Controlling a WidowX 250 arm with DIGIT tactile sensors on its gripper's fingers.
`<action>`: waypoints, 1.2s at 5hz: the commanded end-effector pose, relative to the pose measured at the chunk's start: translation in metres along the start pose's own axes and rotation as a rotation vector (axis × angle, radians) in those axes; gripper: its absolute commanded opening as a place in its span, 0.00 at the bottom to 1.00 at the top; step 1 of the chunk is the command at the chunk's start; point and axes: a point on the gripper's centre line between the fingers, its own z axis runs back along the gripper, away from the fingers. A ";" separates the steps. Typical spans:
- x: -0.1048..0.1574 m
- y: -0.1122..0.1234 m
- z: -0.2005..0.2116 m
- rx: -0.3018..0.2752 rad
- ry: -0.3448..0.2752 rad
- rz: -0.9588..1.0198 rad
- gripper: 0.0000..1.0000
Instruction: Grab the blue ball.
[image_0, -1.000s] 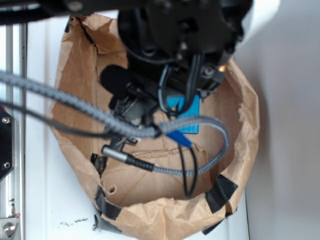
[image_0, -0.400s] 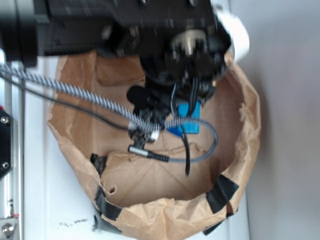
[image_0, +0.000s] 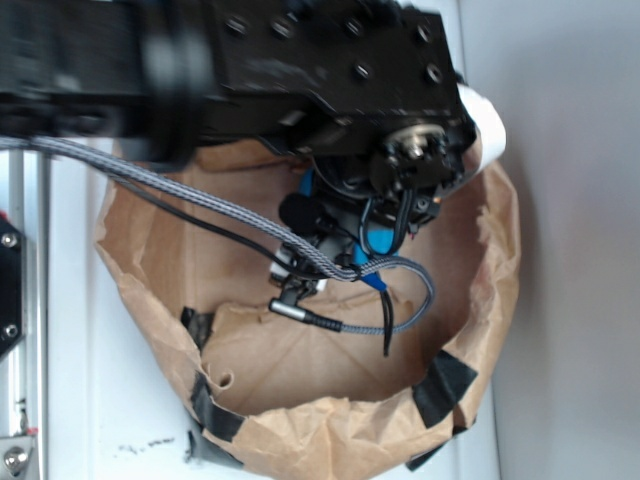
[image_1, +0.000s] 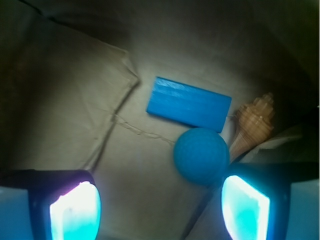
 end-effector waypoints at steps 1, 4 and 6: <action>0.028 0.018 0.000 0.048 -0.032 0.017 1.00; 0.041 0.028 -0.032 0.097 0.070 0.010 0.98; 0.017 -0.002 -0.074 0.127 0.174 -0.006 0.37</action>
